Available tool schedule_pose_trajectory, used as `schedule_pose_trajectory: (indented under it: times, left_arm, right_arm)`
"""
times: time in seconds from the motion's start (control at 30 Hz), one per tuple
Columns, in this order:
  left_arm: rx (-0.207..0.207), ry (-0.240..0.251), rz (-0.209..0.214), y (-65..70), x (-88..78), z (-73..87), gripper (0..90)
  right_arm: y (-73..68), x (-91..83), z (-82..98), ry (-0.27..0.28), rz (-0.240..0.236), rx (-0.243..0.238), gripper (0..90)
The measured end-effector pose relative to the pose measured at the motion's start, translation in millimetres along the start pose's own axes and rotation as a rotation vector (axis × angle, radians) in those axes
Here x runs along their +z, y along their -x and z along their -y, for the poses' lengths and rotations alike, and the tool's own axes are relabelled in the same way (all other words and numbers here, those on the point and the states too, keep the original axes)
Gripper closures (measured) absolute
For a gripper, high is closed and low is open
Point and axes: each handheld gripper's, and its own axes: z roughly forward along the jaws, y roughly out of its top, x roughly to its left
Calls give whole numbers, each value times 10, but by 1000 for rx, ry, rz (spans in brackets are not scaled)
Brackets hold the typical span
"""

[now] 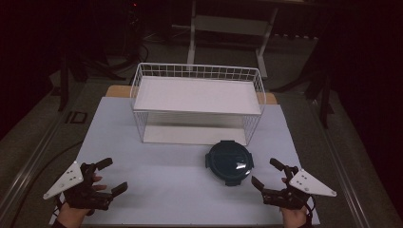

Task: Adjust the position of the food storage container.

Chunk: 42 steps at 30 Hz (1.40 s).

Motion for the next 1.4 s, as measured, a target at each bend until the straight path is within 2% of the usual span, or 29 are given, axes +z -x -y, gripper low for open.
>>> schedule_pose_trajectory:
  times: [0.2, 0.47, 0.57, 0.63, 0.7, 0.77, 0.93, 1.03, 1.1, 1.17, 1.23, 1.27, 1.4]
  left_arm:
    - [4, 11, -6, 6, -19, -8, 7]
    - [4, 10, -4, 11, -6, -7, 6]
    - [4, 12, -3, 13, -4, -9, 7]
    - [0, 11, -3, 14, -3, -7, 7]
    - [0, 11, -3, 14, -3, -7, 7]
    - [0, 8, -2, 17, 3, -5, 7]
    - [1, 7, 1, 12, 13, -2, 7]
    - [1, 5, 1, 12, 15, -1, 7]
    - [2, 5, 1, 14, 15, -1, 7]
    - [6, 4, 2, 18, 14, -2, 7]
    - [6, 2, 4, 18, 15, 0, 6]
    - [7, 1, 5, 19, 16, 1, 7]
    - [7, 1, 7, 20, 19, 1, 7]
  right_arm:
    - [-47, -45, -84, 20, -11, -9, 115]
    - [-43, -10, -151, 1, -42, -8, 112]
    - [-8, 32, -205, -10, -39, -9, 113]
    - [48, 85, -245, -26, -5, -4, 135]
    - [71, 100, -248, -30, -2, -4, 136]
    - [145, 165, -249, -61, 2, -3, 161]
    - [276, 265, -212, -95, -15, 24, 251]
    - [342, 339, -160, -130, -9, 23, 320]
    - [387, 386, -111, -155, 2, 19, 417]
    - [430, 429, -61, -185, 33, 17, 503]
    - [482, 473, -10, -209, 44, 31, 547]
    - [505, 491, 14, -222, 48, 36, 596]
    - [544, 567, 116, -267, 67, 28, 686]
